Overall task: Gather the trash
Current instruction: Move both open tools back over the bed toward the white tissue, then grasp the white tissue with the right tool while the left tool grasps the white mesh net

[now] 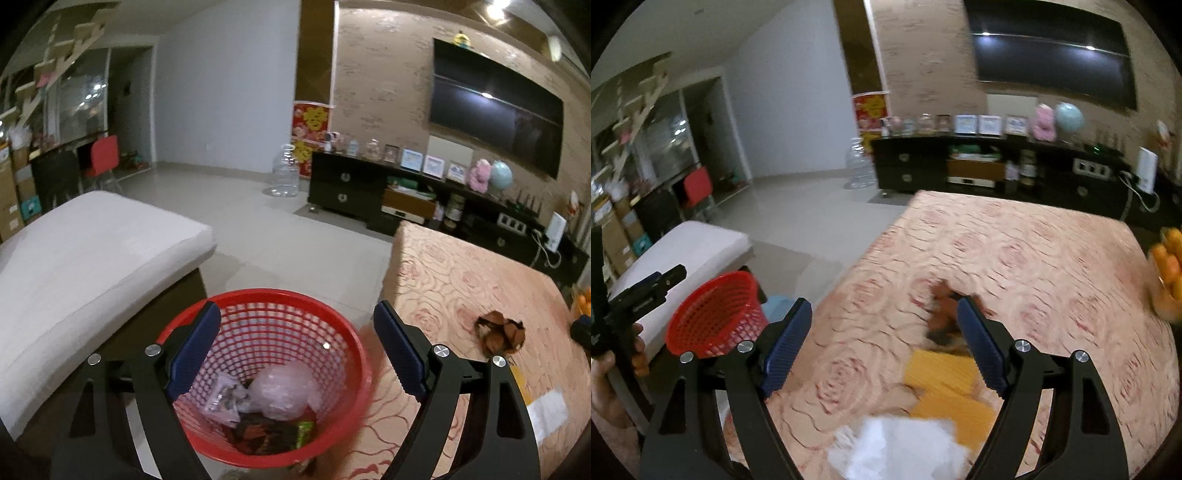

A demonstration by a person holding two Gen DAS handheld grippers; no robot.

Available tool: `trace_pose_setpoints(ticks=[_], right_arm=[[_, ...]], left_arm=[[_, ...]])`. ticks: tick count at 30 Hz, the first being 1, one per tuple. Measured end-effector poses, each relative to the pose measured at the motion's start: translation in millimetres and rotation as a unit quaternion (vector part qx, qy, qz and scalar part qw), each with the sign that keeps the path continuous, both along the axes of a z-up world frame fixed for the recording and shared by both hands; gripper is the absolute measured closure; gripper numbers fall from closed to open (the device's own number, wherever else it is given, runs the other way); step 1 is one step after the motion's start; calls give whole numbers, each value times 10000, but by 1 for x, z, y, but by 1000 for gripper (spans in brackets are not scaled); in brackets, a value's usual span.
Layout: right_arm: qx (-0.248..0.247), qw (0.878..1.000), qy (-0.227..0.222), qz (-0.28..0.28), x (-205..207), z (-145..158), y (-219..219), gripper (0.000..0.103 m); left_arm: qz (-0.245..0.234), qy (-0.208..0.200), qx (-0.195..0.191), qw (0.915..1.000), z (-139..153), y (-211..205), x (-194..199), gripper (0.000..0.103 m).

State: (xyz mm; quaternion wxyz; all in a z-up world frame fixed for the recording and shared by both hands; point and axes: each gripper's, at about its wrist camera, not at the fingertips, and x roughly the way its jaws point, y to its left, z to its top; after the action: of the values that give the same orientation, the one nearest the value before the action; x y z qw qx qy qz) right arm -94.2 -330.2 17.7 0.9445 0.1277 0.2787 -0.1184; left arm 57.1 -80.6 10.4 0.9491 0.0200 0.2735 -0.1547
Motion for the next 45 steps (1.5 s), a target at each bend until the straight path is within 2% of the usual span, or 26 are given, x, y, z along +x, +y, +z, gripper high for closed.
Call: trace_pose_setpoints(ticks=[5,10,13,16,22,25,27,29,32,34,39,45], right_arm=[[111,9996,85,-259,-29,-13,-14,25],[152,9993,245,-244,-46,-28,-13,25],[198,9990,335,-199,-49,-35,-11,25],[199,9985,503,-21,-45,-46,-3,17],[-47,9940,1012,423,-29,-74,23,17],[-181,9909,1253,453,-23,-87,28,18],[-227,9898,1345,401,-21,-93,25,25],[-116,9899,1376,325,-20,-94,17,38],[30,9909,1339,152,-21,-94,4,53],[167,9918,1263,35,-23,-91,-4,58],[363,9933,1094,-124,-26,-85,-18,61],[446,9937,1010,-213,-31,-81,-27,62]], left_arm=[[-392,12,203,9990,-9,-28,-16,21],[-727,68,436,9964,-22,-50,-32,21],[-887,143,540,9945,-32,-62,-41,21],[-1005,192,661,9925,-41,-70,-49,21],[-1221,244,878,9883,-55,-87,-61,21],[-1303,241,932,9868,-57,-91,-64,21],[-1356,241,935,9861,-58,-95,-66,21],[-1436,238,934,9849,-58,-97,-68,21],[-1613,249,965,9819,-60,-103,-74,21],[-1773,265,1021,9785,-63,-110,-79,21],[-2293,342,1124,9662,-75,-127,-95,21],[-3047,706,939,9452,-92,-149,-115,21]])
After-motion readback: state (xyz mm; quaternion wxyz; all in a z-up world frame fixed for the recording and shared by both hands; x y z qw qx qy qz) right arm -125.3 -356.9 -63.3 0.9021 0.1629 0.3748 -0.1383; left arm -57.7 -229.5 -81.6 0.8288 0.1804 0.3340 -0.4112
